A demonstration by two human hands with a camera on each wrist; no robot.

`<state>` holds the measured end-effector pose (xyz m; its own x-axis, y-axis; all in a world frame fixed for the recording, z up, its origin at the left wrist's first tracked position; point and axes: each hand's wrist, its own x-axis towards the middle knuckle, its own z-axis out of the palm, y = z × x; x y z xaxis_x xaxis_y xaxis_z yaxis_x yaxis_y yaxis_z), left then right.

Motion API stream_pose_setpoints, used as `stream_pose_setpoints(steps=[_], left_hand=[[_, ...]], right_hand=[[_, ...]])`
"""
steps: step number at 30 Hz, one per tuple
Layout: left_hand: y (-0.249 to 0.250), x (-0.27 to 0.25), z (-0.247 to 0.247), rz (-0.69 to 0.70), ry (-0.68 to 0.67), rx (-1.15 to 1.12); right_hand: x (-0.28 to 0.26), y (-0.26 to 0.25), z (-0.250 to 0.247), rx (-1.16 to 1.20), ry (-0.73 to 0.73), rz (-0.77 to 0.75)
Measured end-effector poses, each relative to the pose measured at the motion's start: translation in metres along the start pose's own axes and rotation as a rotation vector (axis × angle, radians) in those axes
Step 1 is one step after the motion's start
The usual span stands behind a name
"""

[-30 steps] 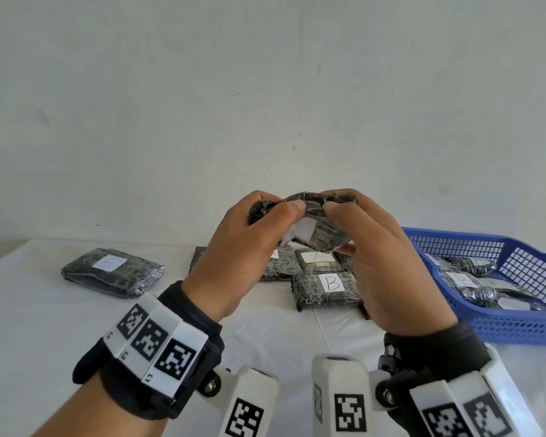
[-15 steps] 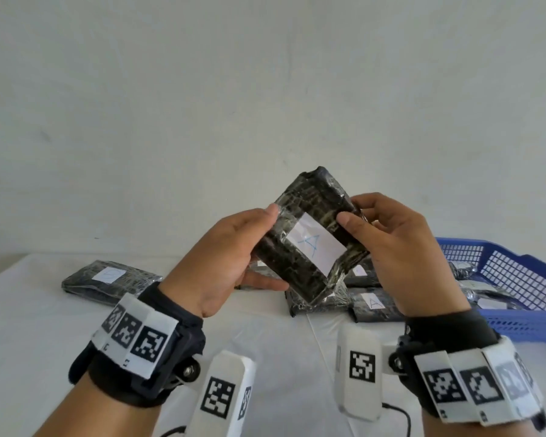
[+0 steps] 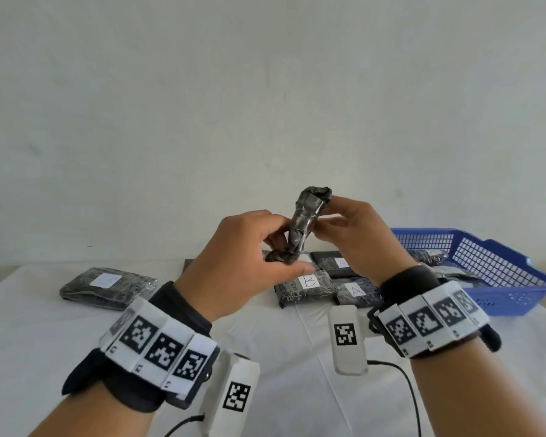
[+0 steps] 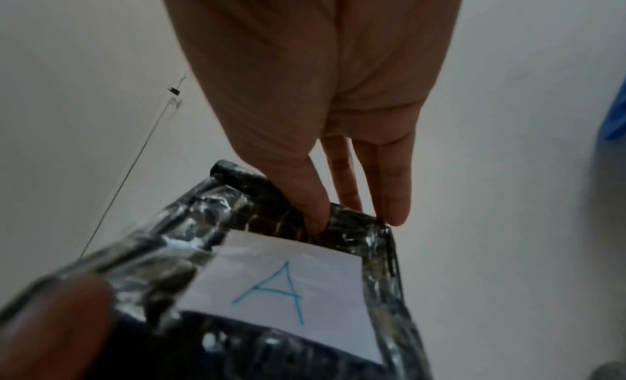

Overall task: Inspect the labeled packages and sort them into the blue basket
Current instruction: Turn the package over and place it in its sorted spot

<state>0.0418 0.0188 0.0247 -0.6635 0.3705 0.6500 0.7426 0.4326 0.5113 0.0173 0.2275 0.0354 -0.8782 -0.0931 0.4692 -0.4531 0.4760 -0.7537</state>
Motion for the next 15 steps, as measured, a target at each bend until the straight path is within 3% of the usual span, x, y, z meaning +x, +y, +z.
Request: stream_pose_setpoints(steps=[4,9,12,15], left_hand=[[0.004,-0.011,-0.002,-0.049,-0.001,-0.125],[-0.008,-0.006,-0.007,-0.193,-0.053,0.023],[-0.012,0.003,0.003,-0.234,-0.028,-0.010],[-0.011,0.014,0.024,-0.368,0.006,-0.357]], right_hand=[[-0.007,0.005,0.004,-0.037,0.019,0.012],[-0.021,0.006,-0.004,-0.438,0.022,-0.157],[-0.025,0.006,-0.018,-0.373,0.151,-0.181],[-0.031,0.009,-0.039,-0.227,0.218,-0.074]])
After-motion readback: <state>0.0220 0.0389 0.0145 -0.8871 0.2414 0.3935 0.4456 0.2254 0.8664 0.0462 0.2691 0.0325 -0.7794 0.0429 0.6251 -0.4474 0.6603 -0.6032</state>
